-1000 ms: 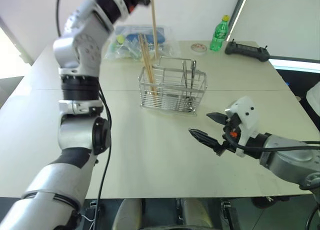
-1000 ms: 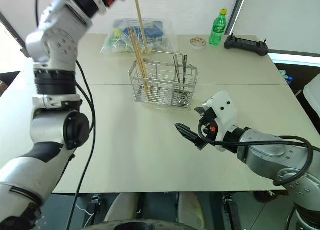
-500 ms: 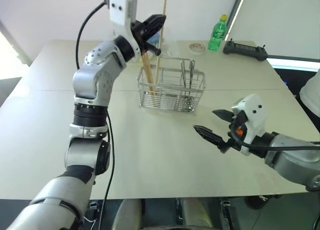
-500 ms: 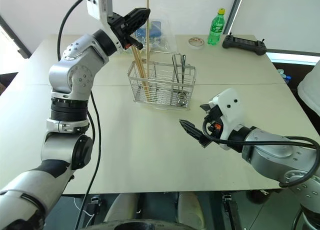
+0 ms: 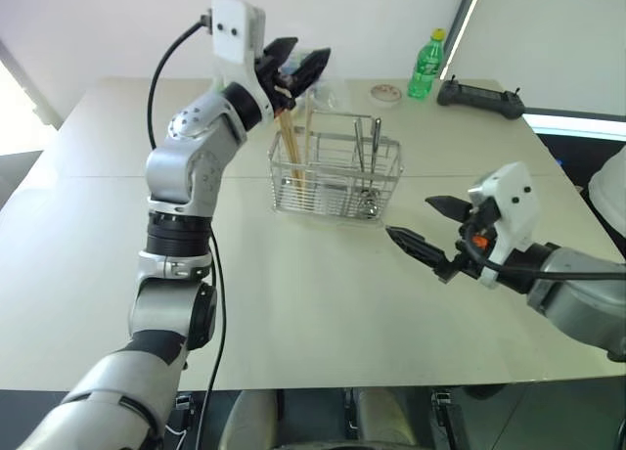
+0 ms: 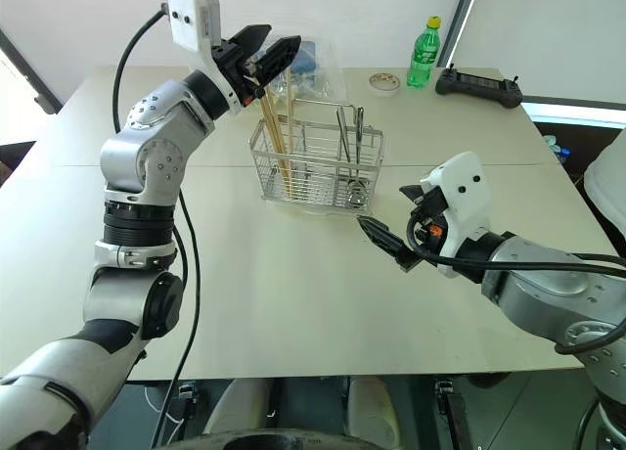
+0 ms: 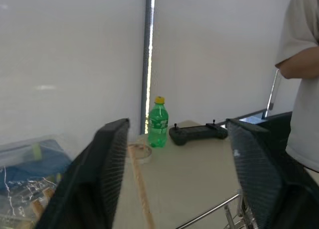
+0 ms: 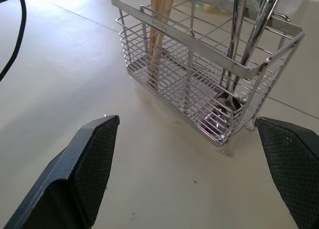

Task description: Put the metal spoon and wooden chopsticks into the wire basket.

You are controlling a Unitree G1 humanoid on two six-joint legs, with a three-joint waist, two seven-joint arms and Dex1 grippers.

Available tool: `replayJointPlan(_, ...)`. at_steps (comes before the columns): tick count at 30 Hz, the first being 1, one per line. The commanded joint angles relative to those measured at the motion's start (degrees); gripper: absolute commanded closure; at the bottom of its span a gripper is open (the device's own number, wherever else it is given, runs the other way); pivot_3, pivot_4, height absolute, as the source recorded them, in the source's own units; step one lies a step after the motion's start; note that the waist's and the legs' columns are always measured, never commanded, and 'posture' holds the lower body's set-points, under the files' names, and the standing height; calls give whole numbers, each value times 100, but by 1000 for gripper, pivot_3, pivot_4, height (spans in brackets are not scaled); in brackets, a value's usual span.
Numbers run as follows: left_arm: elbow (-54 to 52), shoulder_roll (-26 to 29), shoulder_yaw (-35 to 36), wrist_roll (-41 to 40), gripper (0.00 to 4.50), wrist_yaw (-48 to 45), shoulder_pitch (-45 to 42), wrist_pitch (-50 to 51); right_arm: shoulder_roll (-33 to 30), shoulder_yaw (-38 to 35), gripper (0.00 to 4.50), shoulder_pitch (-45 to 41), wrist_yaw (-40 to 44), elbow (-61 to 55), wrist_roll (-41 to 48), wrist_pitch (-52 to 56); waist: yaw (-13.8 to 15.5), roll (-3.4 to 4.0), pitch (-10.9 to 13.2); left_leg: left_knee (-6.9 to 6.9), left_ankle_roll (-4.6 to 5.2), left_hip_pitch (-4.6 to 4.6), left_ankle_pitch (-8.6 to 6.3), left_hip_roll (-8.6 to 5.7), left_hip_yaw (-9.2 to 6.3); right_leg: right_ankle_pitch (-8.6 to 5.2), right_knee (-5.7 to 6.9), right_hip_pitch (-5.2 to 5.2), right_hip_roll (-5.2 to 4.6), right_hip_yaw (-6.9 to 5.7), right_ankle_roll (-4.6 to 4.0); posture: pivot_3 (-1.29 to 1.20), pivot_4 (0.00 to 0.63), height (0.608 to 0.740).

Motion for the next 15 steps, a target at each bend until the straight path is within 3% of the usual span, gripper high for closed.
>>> replayJointPlan(1, -98, 74, 152, -92, 115, 24, -132, 64, -19, 42, 0, -222, 6, -19, -95, -120, -1, 0, 0, 0, 0, 0, 0, 0, 0, 0, 0, 0, 0, 0, 0, 0, 150, 726)
replayJointPlan(9, 483, 331, 554, -340, 115, 22, -613, 496, 137, 35, 0, -161, 30, 7, -276, -203, -4, 0, 0, -1, 0, 0, 0, 0, 0, 0, 0, -2, 1, -1, 0, 0, 150, 726)
replayJointPlan(11, 574, 597, 563, -407, 115, -278, -743, 638, 136, -20, 0, -146, 118, 110, -361, -214, -5, 0, 1, -2, 0, 0, 0, 0, 0, 0, 0, -2, 1, -1, 1, 0, 150, 726)
replayJointPlan(15, 369, 1686, 148, -252, 115, -1837, -629, 361, 77, -106, 0, -266, 336, 327, -477, -201, -66, 4, 3, -9, 0, 0, 0, 0, 5, -1, 2, -10, 2, 0, 0, 0, 150, 726)
